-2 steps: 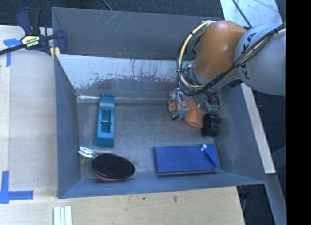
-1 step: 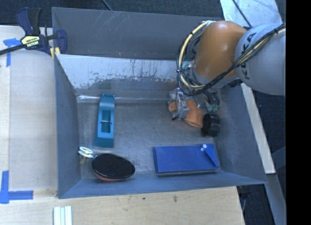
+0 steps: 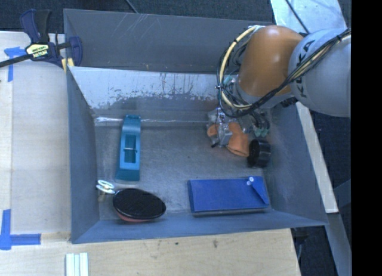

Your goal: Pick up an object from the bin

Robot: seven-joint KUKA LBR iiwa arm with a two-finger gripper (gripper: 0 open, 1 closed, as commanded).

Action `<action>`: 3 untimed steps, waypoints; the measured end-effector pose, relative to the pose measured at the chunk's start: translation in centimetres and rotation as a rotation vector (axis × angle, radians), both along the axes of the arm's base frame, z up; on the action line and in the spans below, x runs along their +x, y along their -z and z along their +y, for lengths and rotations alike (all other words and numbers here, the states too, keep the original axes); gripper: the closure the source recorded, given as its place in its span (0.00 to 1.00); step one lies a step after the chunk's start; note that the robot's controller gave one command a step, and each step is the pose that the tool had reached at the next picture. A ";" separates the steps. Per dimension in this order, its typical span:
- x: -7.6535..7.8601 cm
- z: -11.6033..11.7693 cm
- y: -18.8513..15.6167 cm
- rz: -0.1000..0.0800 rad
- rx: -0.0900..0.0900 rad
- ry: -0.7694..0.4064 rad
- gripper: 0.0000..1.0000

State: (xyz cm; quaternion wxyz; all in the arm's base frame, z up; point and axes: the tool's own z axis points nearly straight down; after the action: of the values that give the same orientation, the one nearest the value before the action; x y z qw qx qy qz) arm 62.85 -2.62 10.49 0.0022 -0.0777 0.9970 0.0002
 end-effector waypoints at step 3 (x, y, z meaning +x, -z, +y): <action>0.0 0.0 0.0 0.000 0.000 0.001 1.00</action>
Offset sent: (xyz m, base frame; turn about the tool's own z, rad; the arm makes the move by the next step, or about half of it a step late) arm 0.0000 0.0000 0.0000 0.0000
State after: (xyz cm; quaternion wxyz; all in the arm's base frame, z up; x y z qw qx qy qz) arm 62.84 -2.64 10.49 0.0022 -0.0770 0.9970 0.0002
